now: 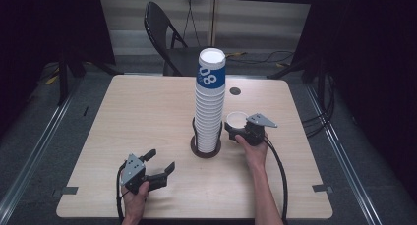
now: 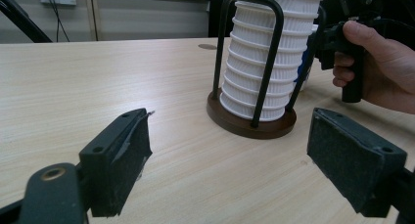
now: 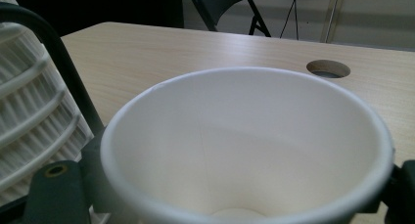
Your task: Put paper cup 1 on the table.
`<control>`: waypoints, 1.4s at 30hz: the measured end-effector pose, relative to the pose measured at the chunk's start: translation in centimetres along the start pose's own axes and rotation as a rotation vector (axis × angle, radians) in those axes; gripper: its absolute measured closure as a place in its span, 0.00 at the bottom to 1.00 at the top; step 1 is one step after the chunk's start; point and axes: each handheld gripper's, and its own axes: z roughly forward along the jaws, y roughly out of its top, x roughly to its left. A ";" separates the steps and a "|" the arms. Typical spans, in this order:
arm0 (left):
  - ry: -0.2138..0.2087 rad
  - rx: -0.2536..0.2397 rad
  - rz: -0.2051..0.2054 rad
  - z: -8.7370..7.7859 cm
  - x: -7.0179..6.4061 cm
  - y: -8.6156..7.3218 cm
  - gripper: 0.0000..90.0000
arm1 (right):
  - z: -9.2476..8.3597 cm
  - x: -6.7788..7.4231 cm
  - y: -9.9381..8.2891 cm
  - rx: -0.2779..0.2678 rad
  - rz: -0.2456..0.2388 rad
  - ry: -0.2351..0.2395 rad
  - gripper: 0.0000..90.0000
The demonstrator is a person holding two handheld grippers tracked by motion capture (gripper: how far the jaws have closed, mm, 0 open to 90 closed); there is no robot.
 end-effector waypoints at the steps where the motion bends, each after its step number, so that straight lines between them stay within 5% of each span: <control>1: 0.000 0.000 0.000 0.0 0.0 0.0 0.18 | 0.0 0.0 0.0 0.000 0.000 0.000 0.20; 18: -0.003 -0.003 -0.003 0.0 0.1 0.0 0.18 | -1.0 -0.5 -1.0 0.165 0.027 0.010 0.17; 29: -0.001 0.000 -0.004 0.0 0.0 0.0 0.18 | -2.8 -0.5 -1.3 0.163 0.059 0.007 0.17; 42: 0.000 0.002 -0.009 0.1 0.1 0.0 0.18 | -7.5 -0.1 -0.5 0.073 0.110 -0.010 0.18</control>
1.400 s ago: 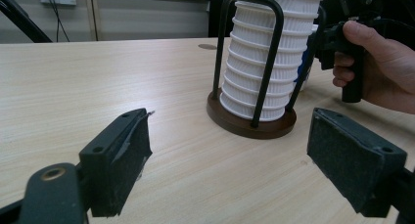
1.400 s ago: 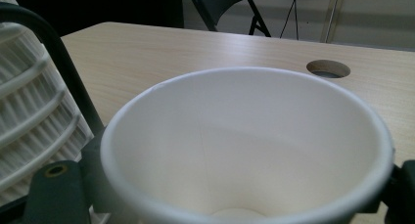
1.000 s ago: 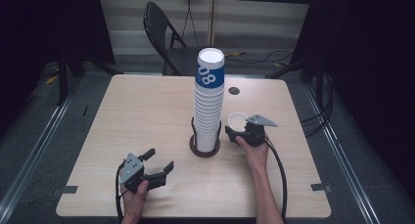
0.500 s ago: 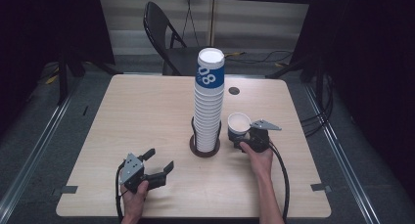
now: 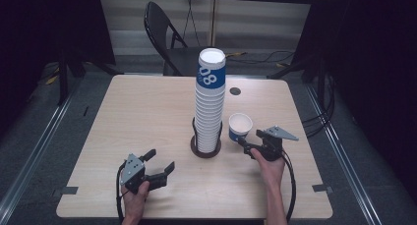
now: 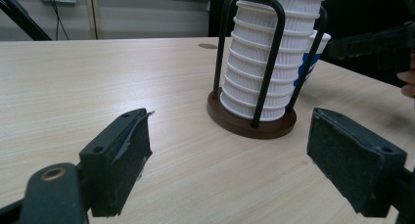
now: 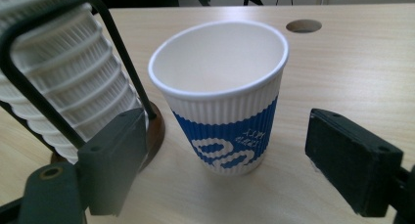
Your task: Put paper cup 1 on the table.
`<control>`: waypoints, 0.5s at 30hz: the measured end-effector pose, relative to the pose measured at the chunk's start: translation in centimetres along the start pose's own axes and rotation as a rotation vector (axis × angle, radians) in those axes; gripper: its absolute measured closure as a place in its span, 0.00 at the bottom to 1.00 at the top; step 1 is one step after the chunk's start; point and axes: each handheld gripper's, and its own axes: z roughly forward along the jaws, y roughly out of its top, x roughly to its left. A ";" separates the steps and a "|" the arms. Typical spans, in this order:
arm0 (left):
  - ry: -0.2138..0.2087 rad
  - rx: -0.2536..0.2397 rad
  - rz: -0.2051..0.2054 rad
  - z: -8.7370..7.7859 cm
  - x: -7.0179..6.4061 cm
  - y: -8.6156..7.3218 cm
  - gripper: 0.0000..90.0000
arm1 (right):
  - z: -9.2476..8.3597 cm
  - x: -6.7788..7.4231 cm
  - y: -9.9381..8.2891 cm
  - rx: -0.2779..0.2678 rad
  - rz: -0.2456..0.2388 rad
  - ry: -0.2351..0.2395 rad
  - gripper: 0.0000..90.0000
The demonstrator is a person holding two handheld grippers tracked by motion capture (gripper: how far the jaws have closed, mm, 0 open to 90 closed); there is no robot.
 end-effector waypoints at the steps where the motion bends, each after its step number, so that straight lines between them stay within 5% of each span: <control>1: -0.002 0.001 0.000 0.0 0.0 0.0 0.18 | -0.3 0.0 0.1 -0.011 0.000 0.001 0.18; 15: 0.004 -0.003 0.002 0.0 -0.1 0.0 0.18 | -2.5 2.6 3.1 -0.072 -0.038 0.073 0.20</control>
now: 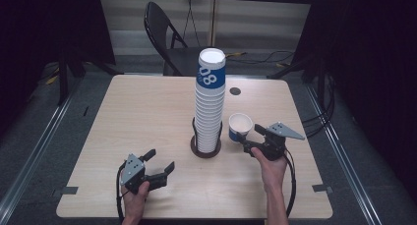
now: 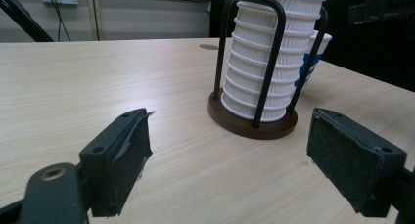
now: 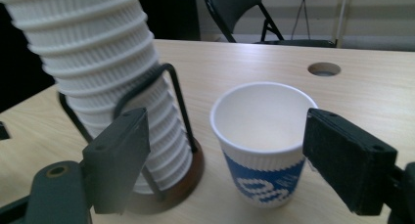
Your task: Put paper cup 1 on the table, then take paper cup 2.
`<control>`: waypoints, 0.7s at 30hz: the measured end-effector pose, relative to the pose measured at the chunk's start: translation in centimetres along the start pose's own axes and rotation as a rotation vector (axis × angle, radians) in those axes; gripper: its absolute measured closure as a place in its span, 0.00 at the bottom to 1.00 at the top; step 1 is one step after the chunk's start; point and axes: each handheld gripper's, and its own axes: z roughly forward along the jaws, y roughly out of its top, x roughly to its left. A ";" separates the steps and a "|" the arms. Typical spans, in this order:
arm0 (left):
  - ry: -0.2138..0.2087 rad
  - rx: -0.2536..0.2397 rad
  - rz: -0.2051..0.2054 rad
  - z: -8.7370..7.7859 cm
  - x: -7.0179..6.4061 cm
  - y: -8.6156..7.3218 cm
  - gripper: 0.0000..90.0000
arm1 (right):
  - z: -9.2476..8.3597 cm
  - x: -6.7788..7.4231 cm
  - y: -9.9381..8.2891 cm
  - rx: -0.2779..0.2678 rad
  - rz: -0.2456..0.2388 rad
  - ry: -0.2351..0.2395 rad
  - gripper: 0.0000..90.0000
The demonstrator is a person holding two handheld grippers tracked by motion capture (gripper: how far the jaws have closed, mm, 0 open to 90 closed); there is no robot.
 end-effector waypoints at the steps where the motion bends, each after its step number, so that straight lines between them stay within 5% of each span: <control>1: 0.000 0.000 0.000 0.0 0.0 0.0 0.18 | 0.0 0.0 0.0 0.000 0.000 0.000 0.20; 21: -0.002 -0.004 0.009 -0.1 0.0 0.0 0.18 | -3.6 4.8 7.1 -0.119 -0.104 0.183 0.21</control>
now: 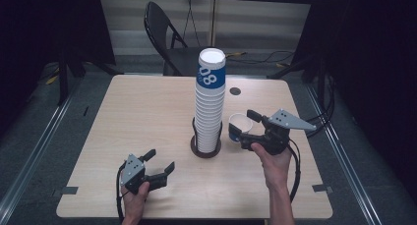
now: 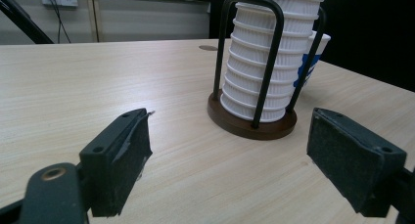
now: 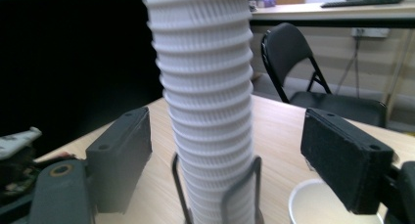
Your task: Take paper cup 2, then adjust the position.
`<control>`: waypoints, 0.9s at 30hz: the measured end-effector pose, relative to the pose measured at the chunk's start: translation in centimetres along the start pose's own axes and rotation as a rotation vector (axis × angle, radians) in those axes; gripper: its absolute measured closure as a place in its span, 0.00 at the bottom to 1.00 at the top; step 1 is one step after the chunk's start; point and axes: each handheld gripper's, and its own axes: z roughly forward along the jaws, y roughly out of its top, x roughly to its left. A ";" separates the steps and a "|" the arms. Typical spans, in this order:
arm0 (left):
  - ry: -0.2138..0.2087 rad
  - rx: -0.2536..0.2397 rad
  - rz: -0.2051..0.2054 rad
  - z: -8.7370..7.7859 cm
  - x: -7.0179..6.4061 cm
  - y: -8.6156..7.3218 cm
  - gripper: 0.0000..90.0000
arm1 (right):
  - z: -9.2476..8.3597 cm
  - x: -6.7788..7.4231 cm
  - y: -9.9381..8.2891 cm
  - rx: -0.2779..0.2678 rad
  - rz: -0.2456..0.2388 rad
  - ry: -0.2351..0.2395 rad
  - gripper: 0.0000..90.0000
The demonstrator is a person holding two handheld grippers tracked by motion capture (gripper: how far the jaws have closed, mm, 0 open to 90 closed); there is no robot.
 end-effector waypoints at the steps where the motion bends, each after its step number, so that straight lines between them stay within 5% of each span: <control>1: 0.000 0.000 0.000 0.0 0.0 0.0 0.18 | 0.0 0.0 0.0 0.000 0.000 0.000 0.21; 17: -0.005 -0.003 -0.004 0.0 0.1 0.0 0.18 | 0.4 1.2 5.7 -0.054 -0.038 0.117 0.18; 27: -0.003 -0.004 -0.004 0.0 0.1 0.0 0.18 | 1.7 1.8 8.9 -0.072 -0.073 0.124 0.16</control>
